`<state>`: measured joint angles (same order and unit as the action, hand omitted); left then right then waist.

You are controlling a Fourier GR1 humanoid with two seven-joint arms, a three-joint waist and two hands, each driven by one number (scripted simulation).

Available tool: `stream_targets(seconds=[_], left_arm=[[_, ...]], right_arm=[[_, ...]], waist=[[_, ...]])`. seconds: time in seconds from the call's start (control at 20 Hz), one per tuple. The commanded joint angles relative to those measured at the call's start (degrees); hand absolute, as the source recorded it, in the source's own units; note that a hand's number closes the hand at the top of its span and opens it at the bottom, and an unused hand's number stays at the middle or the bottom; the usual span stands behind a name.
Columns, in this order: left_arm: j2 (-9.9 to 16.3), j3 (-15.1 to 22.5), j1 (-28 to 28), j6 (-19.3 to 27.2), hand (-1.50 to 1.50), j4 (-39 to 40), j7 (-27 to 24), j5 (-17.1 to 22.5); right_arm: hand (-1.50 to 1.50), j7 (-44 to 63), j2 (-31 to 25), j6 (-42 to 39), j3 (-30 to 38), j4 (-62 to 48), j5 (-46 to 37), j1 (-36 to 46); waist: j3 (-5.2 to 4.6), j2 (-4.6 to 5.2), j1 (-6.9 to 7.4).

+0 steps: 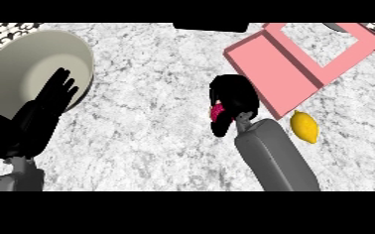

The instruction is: Pick the cupcake from the cutting board and place it in the cardboard box

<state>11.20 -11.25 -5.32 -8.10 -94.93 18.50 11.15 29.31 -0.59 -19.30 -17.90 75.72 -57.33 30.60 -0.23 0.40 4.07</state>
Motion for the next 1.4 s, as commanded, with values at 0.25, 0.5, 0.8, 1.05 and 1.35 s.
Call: stream_targets(seconds=[0.25, 0.5, 0.8, 1.05, 1.35], left_arm=[[-1.1, -0.3, 1.7, -0.1, 0.00, 3.3, -4.4, -1.2], [0.2, -1.3, -2.1, 0.7, 0.00, 4.7, -3.0, -1.2], [-0.8, -0.8, 2.0, 0.9, 0.00, 1.8, -3.0, -1.5], [-0.5, -1.5, 3.2, 0.5, 0.00, -2.2, 0.1, 0.9], [0.2, -2.1, 4.6, 0.6, 0.00, -5.9, 2.1, 1.4]], right_arm=[[1.50, 22.3, 0.6, 5.8, -9.7, -5.3, 8.3, 26.3], [1.50, 32.0, 0.6, 10.2, -13.4, -2.6, 7.5, 34.1], [1.50, 37.9, 0.6, 8.7, -4.7, -2.8, 1.1, 40.7], [1.50, 33.3, -3.9, 8.1, 2.3, -8.0, -1.1, 43.5], [1.50, 28.6, -5.4, 8.1, 2.7, -9.8, -3.9, 39.4]], waist=[[0.13, -0.15, -1.00], [0.15, -0.34, -2.54], [0.19, -0.60, -3.64], [0.22, -0.50, -3.44], [0.24, -0.52, -3.48]])
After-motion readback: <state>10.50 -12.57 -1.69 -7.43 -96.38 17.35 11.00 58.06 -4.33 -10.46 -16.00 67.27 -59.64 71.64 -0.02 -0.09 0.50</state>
